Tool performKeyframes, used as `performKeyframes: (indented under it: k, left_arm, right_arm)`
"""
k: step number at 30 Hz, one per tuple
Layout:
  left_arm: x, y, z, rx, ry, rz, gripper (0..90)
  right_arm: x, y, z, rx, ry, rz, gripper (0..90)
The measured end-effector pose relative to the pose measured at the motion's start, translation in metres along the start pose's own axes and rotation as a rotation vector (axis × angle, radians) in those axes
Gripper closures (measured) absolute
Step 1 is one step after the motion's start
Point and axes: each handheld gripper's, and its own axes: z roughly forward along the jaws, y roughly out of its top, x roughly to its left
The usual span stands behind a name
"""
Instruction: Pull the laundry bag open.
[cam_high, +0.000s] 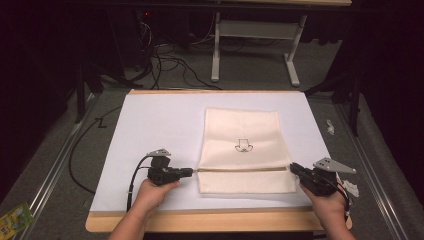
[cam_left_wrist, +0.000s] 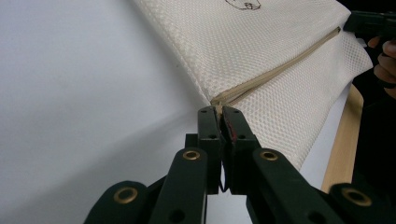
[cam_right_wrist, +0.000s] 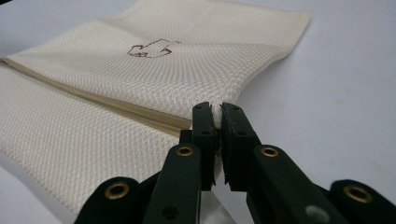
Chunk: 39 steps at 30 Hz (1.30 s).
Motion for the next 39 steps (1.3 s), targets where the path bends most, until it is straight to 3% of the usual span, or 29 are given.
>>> performKeyframes:
  k: [6,10,11,12,15,17,18,19,21,23,24,25,27,30,35,39]
  left_arm:
    - [-0.003,0.001,-0.002,-0.005,-0.01,0.014,87.6]
    - [-0.005,0.001,-0.001,-0.003,0.011,0.031,87.3]
    - [-0.008,0.0,-0.001,-0.018,0.034,0.07,86.3]
    - [-0.009,0.0,-0.001,-0.039,0.043,0.09,83.7]
    - [-0.01,0.002,-0.007,-0.107,0.08,0.118,62.2]
    - [-0.009,0.003,-0.014,-0.162,0.165,0.131,52.1]
    - [-0.009,0.003,-0.014,-0.162,0.165,0.131,47.4]
    - [-0.006,0.003,-0.022,-0.231,0.276,0.143,40.7]
    - [-0.003,0.004,-0.028,-0.269,0.358,0.157,34.2]
    - [-0.003,0.006,-0.039,-0.256,0.588,0.226,22.5]
    - [-0.003,0.007,-0.045,-0.252,0.673,0.262,19.7]
    - [-0.002,0.007,-0.049,-0.26,0.687,0.262,16.7]
    - [0.001,0.006,-0.058,-0.266,0.676,0.235,15.0]
    - [0.004,0.007,-0.059,-0.222,0.667,0.223,7.2]
    - [0.002,0.007,-0.054,-0.222,0.629,0.235,6.9]
    - [0.003,0.007,-0.055,-0.221,0.631,0.232,6.9]
  right_arm:
    - [0.0,0.0,-0.003,-0.011,-0.01,0.003,85.9]
    - [-0.001,-0.001,-0.002,-0.014,-0.009,-0.012,85.0]
    - [0.0,-0.002,-0.002,-0.024,-0.005,-0.024,82.7]
    - [0.0,-0.002,-0.002,-0.033,0.001,-0.028,80.5]
    - [-0.004,-0.004,-0.004,-0.053,0.016,-0.026,65.3]
    - [-0.009,-0.006,-0.008,-0.082,-0.002,-0.014,51.0]
    - [-0.009,-0.006,-0.008,-0.082,-0.002,-0.014,51.0]
    - [-0.015,-0.005,-0.011,-0.1,-0.058,0.011,33.3]
    - [-0.021,-0.005,-0.014,-0.12,-0.091,0.018,26.2]
    - [-0.028,-0.006,-0.019,-0.137,-0.134,0.009,16.6]
    - [-0.033,-0.006,-0.022,-0.154,-0.15,0.01,15.0]
    - [-0.038,-0.007,-0.026,-0.165,-0.161,0.022,15.0]
    - [-0.045,-0.007,-0.032,-0.179,-0.178,0.035,14.7]
    - [-0.052,-0.01,-0.037,-0.188,-0.185,0.056,14.0]
    - [-0.051,-0.009,-0.035,-0.179,-0.182,0.056,14.5]
    - [-0.048,-0.009,-0.033,-0.17,-0.175,0.039,14.8]
